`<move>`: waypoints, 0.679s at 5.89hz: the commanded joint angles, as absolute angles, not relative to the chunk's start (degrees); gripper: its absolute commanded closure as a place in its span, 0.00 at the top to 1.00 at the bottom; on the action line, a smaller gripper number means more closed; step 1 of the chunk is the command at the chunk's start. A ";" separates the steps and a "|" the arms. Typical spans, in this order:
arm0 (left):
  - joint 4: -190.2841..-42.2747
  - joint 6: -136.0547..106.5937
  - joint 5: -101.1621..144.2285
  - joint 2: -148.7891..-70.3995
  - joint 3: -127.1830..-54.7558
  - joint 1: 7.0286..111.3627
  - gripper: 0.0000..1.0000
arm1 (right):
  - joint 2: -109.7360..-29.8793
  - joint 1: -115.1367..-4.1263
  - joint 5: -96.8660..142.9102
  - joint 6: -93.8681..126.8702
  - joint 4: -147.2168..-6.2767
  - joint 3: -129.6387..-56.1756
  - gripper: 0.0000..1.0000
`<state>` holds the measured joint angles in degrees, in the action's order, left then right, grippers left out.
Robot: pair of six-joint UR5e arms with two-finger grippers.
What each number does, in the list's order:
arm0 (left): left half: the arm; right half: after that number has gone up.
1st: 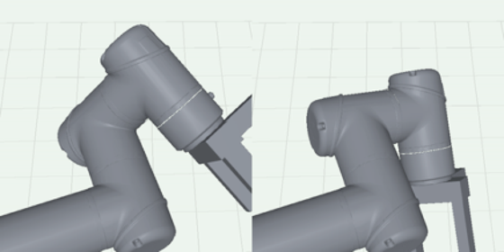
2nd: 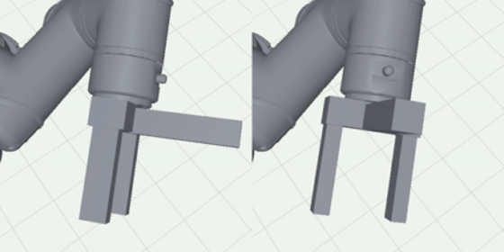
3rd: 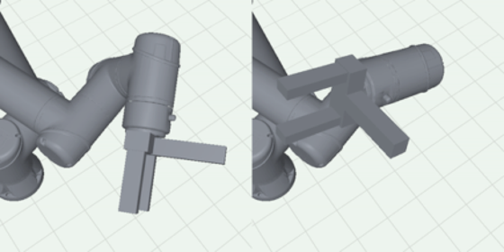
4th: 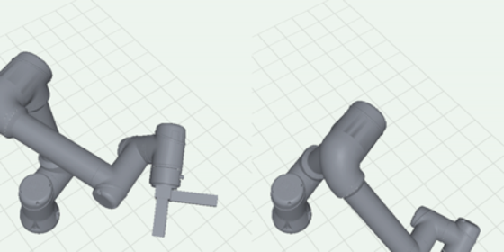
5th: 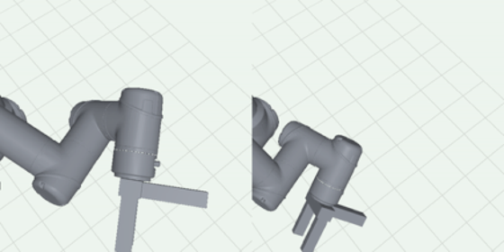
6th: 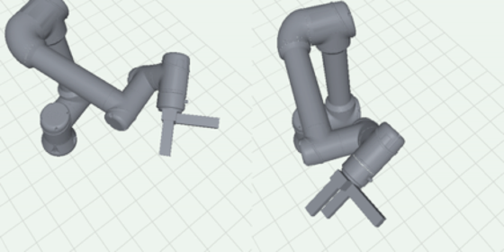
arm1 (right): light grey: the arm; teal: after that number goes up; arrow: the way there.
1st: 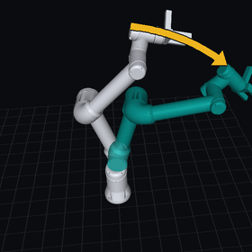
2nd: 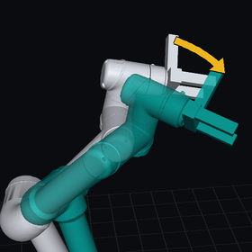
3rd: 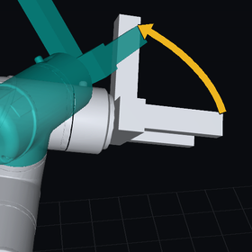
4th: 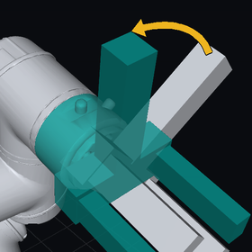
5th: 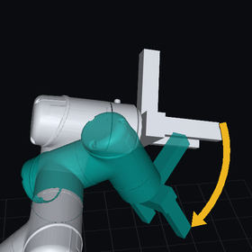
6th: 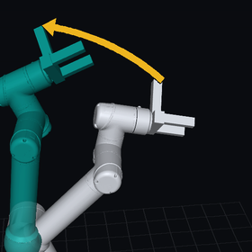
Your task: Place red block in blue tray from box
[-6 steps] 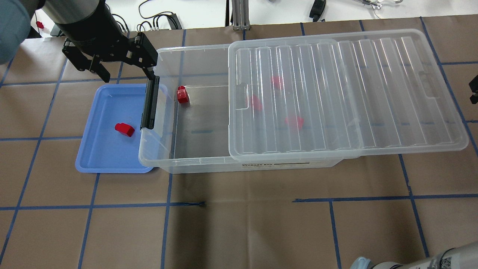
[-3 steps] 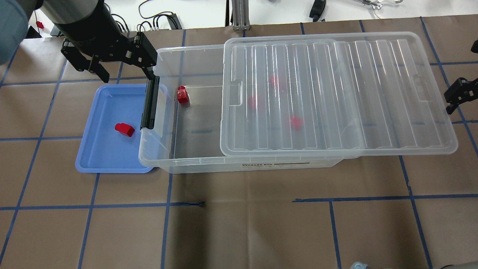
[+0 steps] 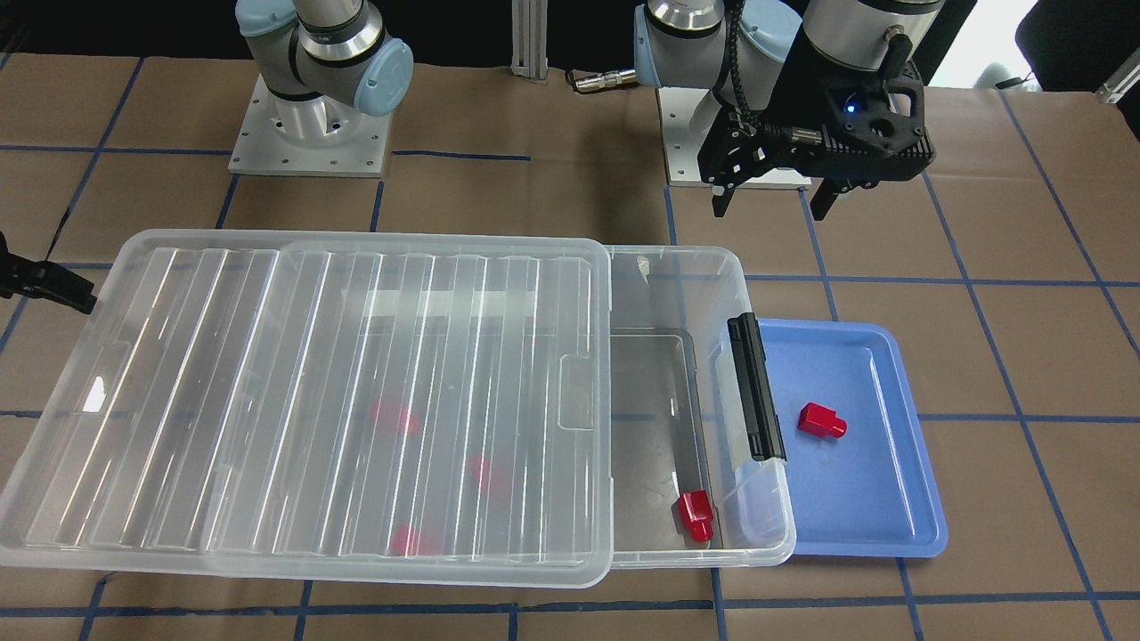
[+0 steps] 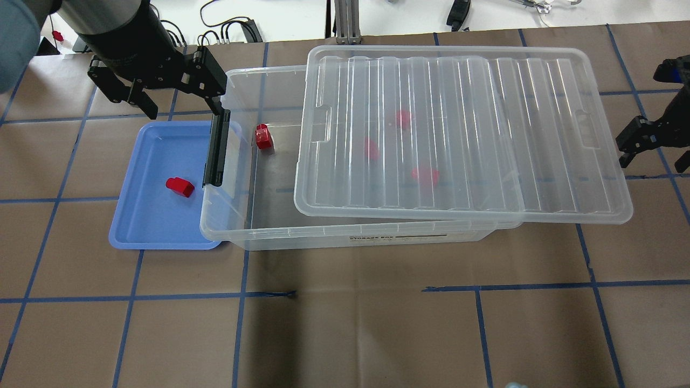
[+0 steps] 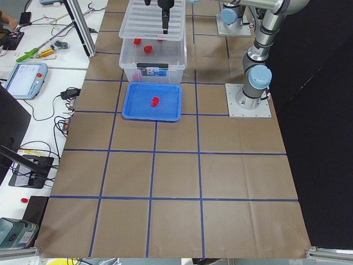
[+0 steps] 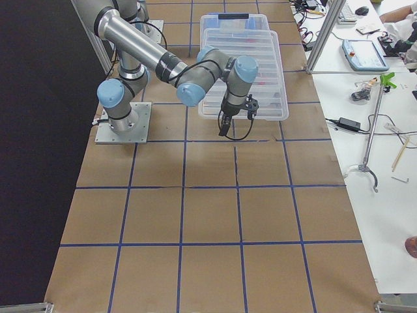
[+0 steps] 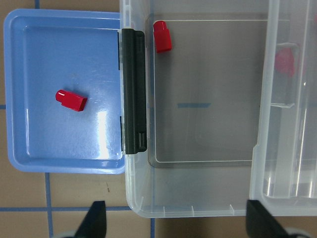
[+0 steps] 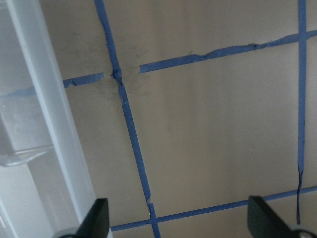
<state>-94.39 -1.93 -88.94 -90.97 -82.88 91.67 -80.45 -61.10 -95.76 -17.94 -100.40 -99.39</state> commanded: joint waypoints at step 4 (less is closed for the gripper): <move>-94.48 -1.93 -88.95 -90.97 -82.88 91.67 0.99 | -80.51 -68.80 -92.92 -11.89 -100.72 -99.67 1.00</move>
